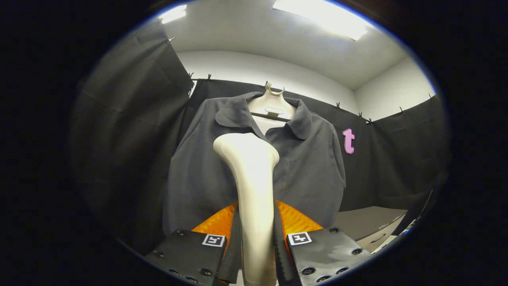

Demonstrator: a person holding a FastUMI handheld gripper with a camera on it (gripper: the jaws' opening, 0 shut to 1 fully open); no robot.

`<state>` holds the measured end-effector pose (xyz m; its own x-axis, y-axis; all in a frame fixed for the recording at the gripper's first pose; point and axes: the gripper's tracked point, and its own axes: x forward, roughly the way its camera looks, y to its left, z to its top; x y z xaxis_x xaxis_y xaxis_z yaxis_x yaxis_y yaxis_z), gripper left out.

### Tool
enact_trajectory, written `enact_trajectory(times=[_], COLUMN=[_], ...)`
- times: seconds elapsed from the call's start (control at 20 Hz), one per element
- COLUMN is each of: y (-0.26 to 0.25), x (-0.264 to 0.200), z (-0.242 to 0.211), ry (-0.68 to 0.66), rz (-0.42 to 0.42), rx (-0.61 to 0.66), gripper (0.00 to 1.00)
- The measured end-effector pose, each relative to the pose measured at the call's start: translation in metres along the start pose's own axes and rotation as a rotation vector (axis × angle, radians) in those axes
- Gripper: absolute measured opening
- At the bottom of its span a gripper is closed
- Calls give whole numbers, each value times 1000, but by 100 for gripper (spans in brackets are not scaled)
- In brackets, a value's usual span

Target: Iron the clothes twice with a garment steamer, once on the left side and once on the right side.

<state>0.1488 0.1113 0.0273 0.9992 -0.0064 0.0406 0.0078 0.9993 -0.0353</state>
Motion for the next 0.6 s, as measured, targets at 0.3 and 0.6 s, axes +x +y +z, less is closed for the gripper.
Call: enact_trajectory(times=[0.3, 0.6], y=[3, 12], x=[-1, -11], z=[-27, -56], ry=[32, 79], rz=[1, 11], rx=[-7, -24], gripper=[44, 44])
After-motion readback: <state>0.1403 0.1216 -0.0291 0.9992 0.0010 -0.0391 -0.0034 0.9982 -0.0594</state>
